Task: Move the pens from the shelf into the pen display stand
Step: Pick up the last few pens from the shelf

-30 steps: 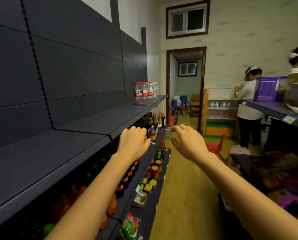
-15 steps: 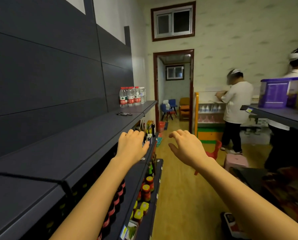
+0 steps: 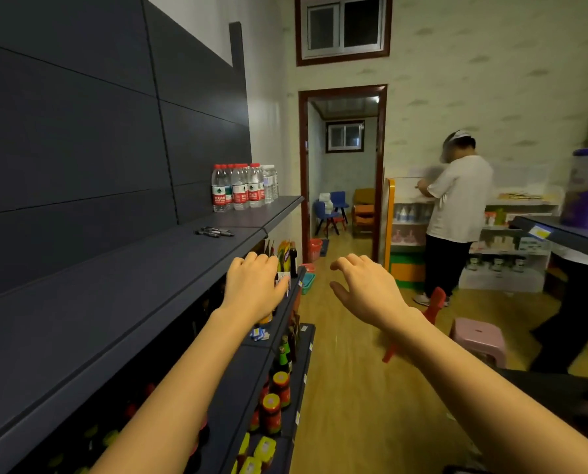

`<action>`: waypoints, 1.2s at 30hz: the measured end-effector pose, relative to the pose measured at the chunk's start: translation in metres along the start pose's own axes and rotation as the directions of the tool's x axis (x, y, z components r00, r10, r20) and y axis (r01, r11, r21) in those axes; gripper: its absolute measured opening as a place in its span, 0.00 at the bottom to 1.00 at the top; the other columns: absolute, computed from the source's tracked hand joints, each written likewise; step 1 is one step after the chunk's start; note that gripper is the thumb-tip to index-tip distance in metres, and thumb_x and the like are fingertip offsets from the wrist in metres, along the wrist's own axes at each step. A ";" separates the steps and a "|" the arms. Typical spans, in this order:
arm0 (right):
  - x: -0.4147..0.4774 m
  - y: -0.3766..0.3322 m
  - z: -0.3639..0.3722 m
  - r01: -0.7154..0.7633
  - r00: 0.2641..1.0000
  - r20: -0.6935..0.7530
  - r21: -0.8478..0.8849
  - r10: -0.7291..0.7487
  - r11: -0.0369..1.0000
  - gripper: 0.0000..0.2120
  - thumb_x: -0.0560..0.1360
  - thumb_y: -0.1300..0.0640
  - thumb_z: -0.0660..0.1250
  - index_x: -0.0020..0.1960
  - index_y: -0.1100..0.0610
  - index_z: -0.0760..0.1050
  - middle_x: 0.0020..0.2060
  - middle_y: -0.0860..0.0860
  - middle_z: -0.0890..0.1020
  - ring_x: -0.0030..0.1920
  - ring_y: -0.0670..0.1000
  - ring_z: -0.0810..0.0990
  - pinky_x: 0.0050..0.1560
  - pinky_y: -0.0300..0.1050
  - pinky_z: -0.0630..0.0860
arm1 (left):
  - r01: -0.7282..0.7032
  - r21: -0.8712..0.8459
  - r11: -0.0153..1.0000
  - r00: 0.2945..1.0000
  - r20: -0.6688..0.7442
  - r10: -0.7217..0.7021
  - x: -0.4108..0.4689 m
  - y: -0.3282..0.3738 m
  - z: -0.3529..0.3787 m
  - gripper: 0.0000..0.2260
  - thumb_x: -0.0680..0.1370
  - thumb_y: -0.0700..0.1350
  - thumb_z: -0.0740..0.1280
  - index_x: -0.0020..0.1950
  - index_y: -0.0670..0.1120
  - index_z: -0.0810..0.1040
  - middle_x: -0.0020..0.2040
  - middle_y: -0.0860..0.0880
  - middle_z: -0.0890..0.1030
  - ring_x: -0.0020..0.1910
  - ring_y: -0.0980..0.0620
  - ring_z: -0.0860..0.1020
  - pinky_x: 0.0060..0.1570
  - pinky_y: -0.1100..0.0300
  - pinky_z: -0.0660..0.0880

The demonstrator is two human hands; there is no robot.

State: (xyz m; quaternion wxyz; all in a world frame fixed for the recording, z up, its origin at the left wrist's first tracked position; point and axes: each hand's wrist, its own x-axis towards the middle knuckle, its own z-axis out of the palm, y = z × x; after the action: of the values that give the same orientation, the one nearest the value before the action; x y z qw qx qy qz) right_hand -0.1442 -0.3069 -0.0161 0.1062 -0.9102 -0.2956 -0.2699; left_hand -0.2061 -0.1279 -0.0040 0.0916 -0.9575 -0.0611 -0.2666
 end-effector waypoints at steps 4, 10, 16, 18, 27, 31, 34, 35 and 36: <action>0.060 0.041 0.025 0.036 0.999 -0.020 -0.004 -0.036 0.999 0.17 0.80 0.48 0.59 0.66 0.52 0.69 0.61 0.49 0.76 0.60 0.51 0.74 0.57 0.44 0.74 | 0.052 0.013 0.999 0.999 0.005 -0.052 0.059 -0.001 0.033 0.15 0.81 0.56 0.55 0.56 0.47 0.73 0.53 0.50 0.78 0.56 0.49 0.73 0.54 0.55 0.66; 0.140 0.070 0.083 0.093 0.996 0.007 0.013 -0.093 0.996 0.16 0.79 0.49 0.60 0.64 0.53 0.70 0.59 0.50 0.77 0.58 0.52 0.75 0.56 0.45 0.72 | 0.090 0.042 0.995 0.996 0.000 -0.090 0.134 -0.016 0.078 0.16 0.81 0.55 0.55 0.59 0.46 0.73 0.56 0.49 0.78 0.58 0.49 0.73 0.54 0.55 0.66; 0.223 0.086 0.138 0.140 0.990 0.012 0.071 -0.141 0.988 0.16 0.79 0.50 0.60 0.64 0.54 0.70 0.59 0.51 0.76 0.58 0.53 0.75 0.55 0.47 0.75 | 0.133 0.064 0.989 0.991 -0.017 -0.132 0.204 -0.045 0.123 0.17 0.81 0.56 0.55 0.59 0.46 0.74 0.56 0.49 0.78 0.58 0.48 0.73 0.55 0.55 0.66; 0.251 0.085 0.158 0.162 0.986 0.036 0.089 -0.166 0.983 0.16 0.79 0.51 0.59 0.64 0.55 0.70 0.59 0.52 0.76 0.58 0.54 0.75 0.55 0.48 0.74 | 0.151 0.088 0.985 0.988 0.004 -0.152 0.226 -0.057 0.139 0.17 0.81 0.56 0.54 0.58 0.46 0.74 0.56 0.49 0.78 0.58 0.48 0.72 0.55 0.55 0.66; 0.374 0.057 0.226 0.335 0.937 0.041 0.183 -0.348 0.924 0.16 0.79 0.50 0.58 0.64 0.55 0.70 0.59 0.53 0.76 0.60 0.55 0.73 0.55 0.49 0.72 | 0.302 0.245 0.921 0.935 0.114 -0.337 0.287 -0.135 0.185 0.18 0.81 0.57 0.54 0.58 0.45 0.74 0.57 0.48 0.78 0.58 0.47 0.72 0.54 0.55 0.67; 0.417 0.039 0.259 0.431 0.890 0.026 0.278 -0.455 0.858 0.17 0.80 0.49 0.58 0.66 0.55 0.69 0.61 0.52 0.75 0.61 0.55 0.73 0.56 0.49 0.70 | 0.421 0.325 0.847 0.862 0.147 -0.485 0.296 -0.166 0.200 0.18 0.82 0.56 0.53 0.58 0.45 0.73 0.58 0.47 0.77 0.60 0.47 0.72 0.55 0.54 0.66; 0.450 0.029 0.280 0.518 0.836 0.006 0.322 -0.549 0.792 0.17 0.80 0.48 0.58 0.66 0.53 0.69 0.62 0.51 0.75 0.62 0.54 0.73 0.58 0.47 0.71 | 0.508 0.374 0.776 0.794 0.147 -0.590 0.302 -0.179 0.211 0.18 0.82 0.56 0.53 0.58 0.44 0.73 0.59 0.46 0.77 0.60 0.46 0.71 0.55 0.54 0.67; 0.460 0.025 0.286 0.545 0.815 -0.002 0.339 -0.579 0.767 0.17 0.80 0.48 0.58 0.66 0.53 0.68 0.62 0.51 0.75 0.62 0.53 0.72 0.58 0.47 0.70 | 0.539 0.386 0.749 0.768 0.141 -0.625 0.303 -0.182 0.214 0.18 0.82 0.56 0.53 0.59 0.44 0.72 0.59 0.46 0.76 0.60 0.46 0.71 0.55 0.54 0.67; 0.469 0.022 0.292 0.569 0.795 -0.007 0.359 -0.607 0.740 0.17 0.80 0.48 0.58 0.66 0.53 0.68 0.62 0.50 0.75 0.62 0.53 0.72 0.58 0.46 0.70 | 0.570 0.394 0.721 0.741 0.131 -0.658 0.305 -0.184 0.217 0.18 0.82 0.56 0.53 0.58 0.44 0.73 0.59 0.46 0.76 0.60 0.46 0.71 0.55 0.54 0.67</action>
State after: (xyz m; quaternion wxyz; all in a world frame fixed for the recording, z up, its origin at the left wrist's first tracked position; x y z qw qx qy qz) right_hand 0.3129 0.0038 0.0001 0.1558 -0.7507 -0.6154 -0.1832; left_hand 0.1313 0.1178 -0.0010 0.1463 -0.8786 -0.4330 -0.1386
